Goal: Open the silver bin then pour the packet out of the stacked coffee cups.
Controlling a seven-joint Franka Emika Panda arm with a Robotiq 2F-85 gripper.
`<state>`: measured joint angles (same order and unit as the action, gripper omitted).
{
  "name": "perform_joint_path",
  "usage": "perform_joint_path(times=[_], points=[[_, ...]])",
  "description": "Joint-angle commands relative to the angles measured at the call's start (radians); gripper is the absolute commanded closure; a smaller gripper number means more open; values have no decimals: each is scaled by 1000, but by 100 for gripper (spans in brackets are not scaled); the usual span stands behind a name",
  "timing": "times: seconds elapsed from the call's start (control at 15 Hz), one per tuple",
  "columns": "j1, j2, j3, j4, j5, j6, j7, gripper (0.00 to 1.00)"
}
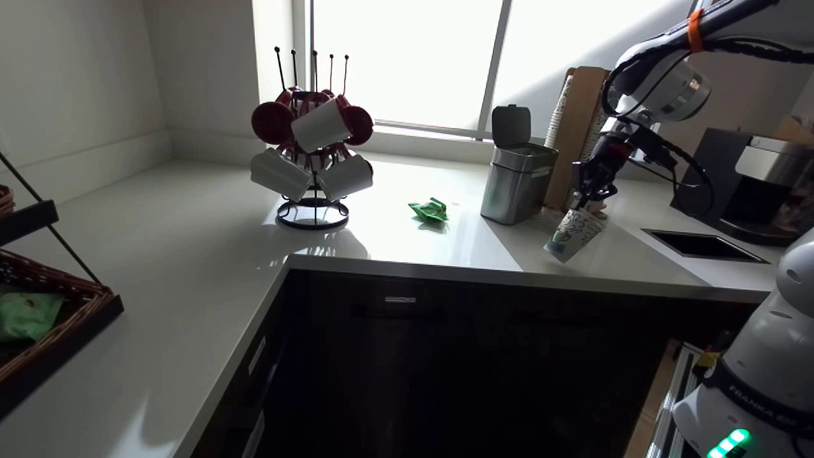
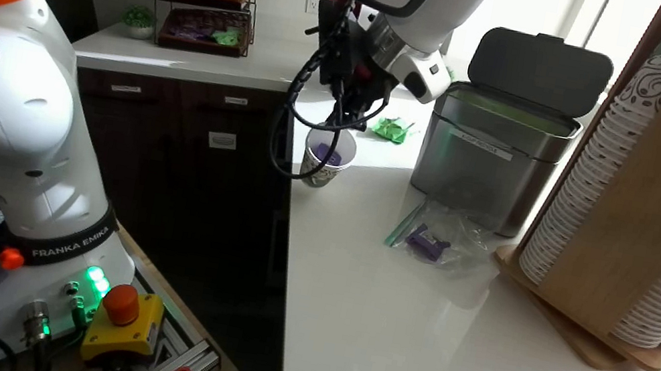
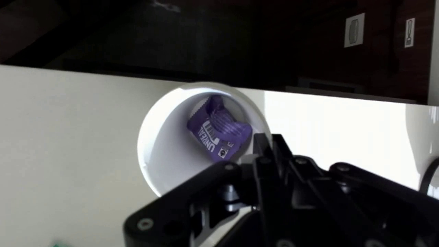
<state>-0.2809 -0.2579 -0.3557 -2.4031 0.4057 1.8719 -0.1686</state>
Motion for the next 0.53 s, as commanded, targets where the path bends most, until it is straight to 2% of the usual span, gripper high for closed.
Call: perform_joint_path(times=[0.0, 0.47], points=[[-3, 44, -10, 9, 66, 14, 1, 99], [-25, 103, -3, 12, 34, 38, 110, 99]])
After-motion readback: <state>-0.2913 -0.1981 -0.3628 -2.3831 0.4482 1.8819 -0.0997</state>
